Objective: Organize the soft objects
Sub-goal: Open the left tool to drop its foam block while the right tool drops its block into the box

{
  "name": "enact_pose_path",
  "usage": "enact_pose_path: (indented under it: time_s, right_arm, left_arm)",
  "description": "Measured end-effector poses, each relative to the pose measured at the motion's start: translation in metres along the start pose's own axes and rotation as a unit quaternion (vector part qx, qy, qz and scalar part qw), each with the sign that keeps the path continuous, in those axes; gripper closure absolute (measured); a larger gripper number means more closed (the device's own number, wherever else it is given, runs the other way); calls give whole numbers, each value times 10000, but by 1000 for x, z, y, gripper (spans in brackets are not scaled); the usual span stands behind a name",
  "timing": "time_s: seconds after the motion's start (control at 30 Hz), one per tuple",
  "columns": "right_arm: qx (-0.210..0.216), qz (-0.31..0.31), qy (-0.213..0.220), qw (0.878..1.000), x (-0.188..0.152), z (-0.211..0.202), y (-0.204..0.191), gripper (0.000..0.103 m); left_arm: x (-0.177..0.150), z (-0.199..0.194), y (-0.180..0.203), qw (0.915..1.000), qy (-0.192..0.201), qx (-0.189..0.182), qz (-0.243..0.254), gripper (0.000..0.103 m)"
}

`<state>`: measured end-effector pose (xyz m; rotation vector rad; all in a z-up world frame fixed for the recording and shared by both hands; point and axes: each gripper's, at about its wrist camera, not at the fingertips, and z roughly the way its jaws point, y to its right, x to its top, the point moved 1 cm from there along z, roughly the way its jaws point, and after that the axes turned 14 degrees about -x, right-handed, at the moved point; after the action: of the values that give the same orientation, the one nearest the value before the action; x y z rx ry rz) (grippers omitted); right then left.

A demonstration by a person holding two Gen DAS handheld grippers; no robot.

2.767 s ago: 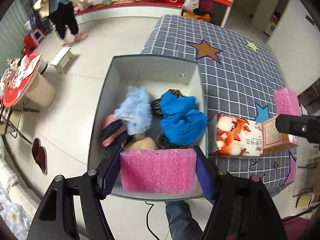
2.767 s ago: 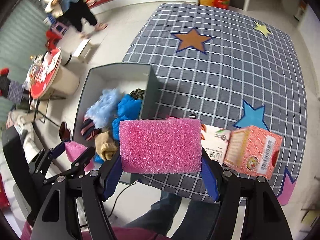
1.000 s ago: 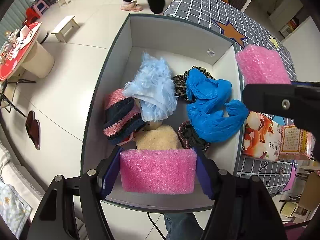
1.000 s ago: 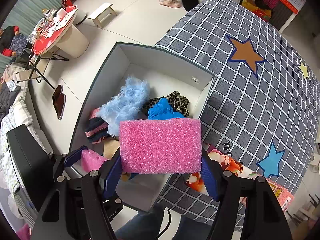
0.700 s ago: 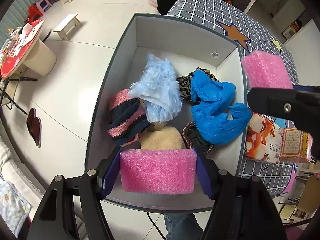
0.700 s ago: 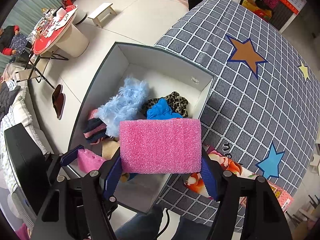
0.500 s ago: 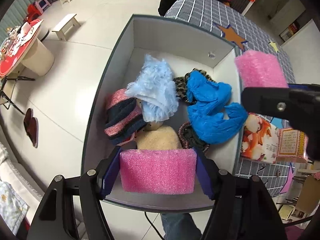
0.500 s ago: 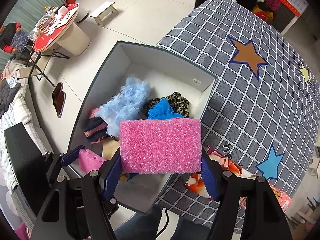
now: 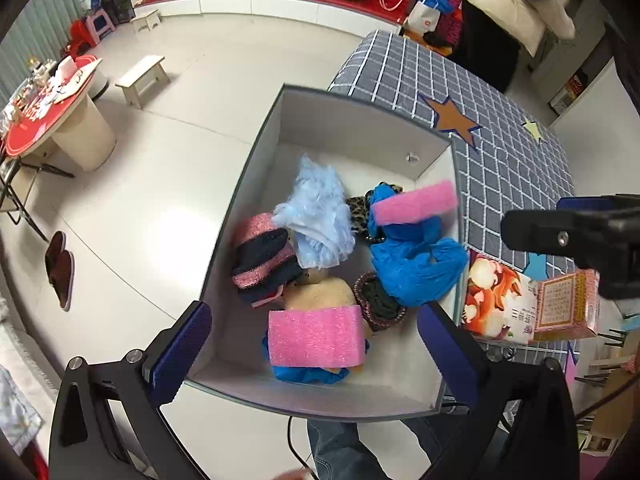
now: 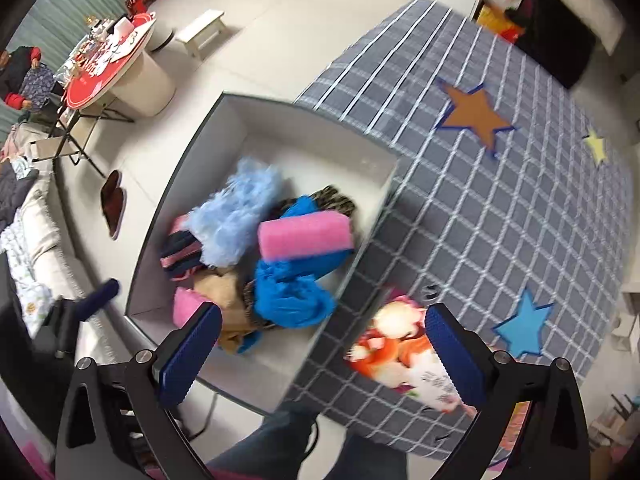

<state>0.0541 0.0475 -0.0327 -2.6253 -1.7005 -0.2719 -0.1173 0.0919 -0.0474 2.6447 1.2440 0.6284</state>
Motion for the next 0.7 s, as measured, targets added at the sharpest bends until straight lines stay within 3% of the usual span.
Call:
enact_pose_path:
  time_s: [0.1, 0.23, 0.47, 0.7]
  right_arm:
    - [-81, -3, 95, 9999, -10, -10, 6, 1]
    - [-175, 157, 81, 9997, -31, -17, 14, 1]
    - [115, 616, -418, 9972, -65, 3, 24, 1]
    - [117, 619, -358, 9974, -72, -2, 21, 1]
  left_arm:
    - [-3, 0, 4, 9994, -333, -55, 110, 0]
    - [-11, -3, 14, 9980, -437, 236, 385, 0]
    - [-18, 5, 30, 9960, -649, 318, 519, 0]
    - [-19, 7, 42, 9941, -751, 307, 722, 0]
